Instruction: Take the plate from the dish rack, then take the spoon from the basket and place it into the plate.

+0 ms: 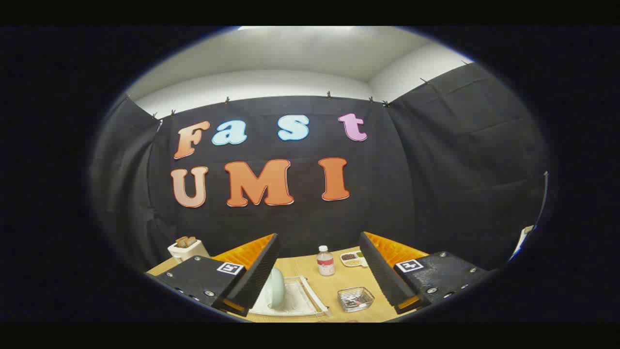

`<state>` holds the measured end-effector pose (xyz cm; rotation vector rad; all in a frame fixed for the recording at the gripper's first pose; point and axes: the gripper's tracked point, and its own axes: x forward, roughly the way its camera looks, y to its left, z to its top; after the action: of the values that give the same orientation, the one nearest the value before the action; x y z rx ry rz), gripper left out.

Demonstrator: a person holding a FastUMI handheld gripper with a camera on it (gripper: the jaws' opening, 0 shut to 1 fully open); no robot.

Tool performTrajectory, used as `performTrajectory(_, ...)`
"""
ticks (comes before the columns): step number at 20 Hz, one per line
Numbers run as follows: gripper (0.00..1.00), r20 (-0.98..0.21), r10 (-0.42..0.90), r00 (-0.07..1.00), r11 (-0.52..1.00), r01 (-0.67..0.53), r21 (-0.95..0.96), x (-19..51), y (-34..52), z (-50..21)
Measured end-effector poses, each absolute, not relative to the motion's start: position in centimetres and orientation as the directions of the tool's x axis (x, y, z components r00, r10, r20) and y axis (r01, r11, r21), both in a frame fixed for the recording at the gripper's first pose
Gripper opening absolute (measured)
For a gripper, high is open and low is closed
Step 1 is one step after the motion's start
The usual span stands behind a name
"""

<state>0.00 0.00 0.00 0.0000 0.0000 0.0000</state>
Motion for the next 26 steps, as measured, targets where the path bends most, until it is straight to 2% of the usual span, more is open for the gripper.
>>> performTrajectory(6,0.98,-0.022,0.037,0.999,0.999,-0.037,-0.009,-0.7,1.4,0.7)
performTrajectory(12,0.98,-0.029,-0.019,0.999,0.999,0.018,-0.039,-0.5,0.6,1.1)
performTrajectory(21,0.98,-0.081,0.018,0.997,0.999,-0.020,-0.030,-0.3,1.6,-0.7)
performTrajectory(26,0.98,-0.161,0.087,0.983,0.994,-0.095,-0.047,0.2,4.0,-3.4)
